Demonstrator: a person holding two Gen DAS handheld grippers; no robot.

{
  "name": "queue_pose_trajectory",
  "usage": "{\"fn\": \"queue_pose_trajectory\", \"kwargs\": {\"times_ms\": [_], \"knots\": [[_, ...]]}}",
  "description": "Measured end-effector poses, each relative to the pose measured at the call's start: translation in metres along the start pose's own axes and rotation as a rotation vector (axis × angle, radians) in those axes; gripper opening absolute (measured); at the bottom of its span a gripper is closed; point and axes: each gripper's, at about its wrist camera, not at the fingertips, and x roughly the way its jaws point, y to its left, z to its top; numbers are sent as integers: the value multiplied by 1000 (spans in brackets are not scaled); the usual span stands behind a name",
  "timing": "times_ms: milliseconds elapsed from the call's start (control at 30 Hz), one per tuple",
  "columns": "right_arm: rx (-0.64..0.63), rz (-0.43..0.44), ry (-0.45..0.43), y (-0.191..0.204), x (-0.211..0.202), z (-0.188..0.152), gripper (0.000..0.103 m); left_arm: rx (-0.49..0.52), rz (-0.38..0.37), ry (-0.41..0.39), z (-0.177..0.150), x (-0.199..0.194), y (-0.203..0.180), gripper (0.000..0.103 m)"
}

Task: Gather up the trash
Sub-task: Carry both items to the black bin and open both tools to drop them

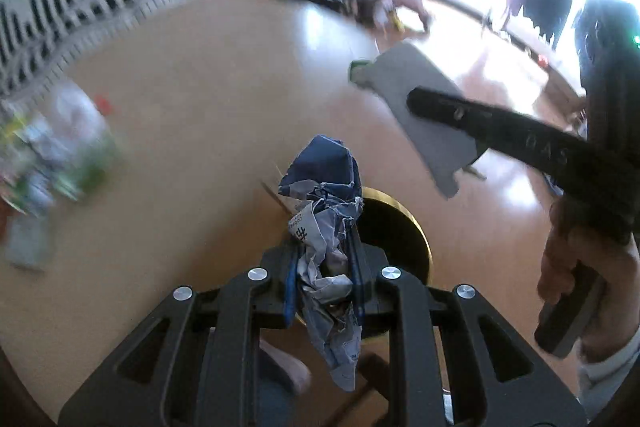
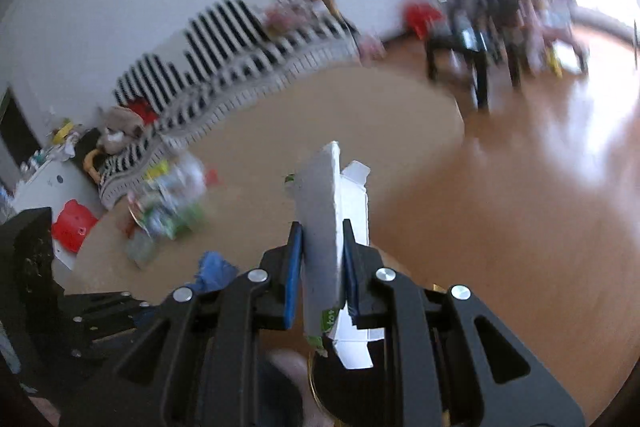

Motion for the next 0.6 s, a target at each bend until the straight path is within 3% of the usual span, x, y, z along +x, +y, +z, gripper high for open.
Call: {"fn": "queue_pose_trajectory", "kwargs": {"times_ms": [133, 400, 600], "knots": [[109, -35, 183, -48, 54, -51, 19, 13, 61, 139, -18, 71, -12, 20], [162, -104, 327, -92, 110, -90, 19, 8, 53, 284, -26, 157, -7, 20], [168, -124, 400, -100, 134, -106, 19, -4, 39, 362, -42, 196, 1, 20]]}}
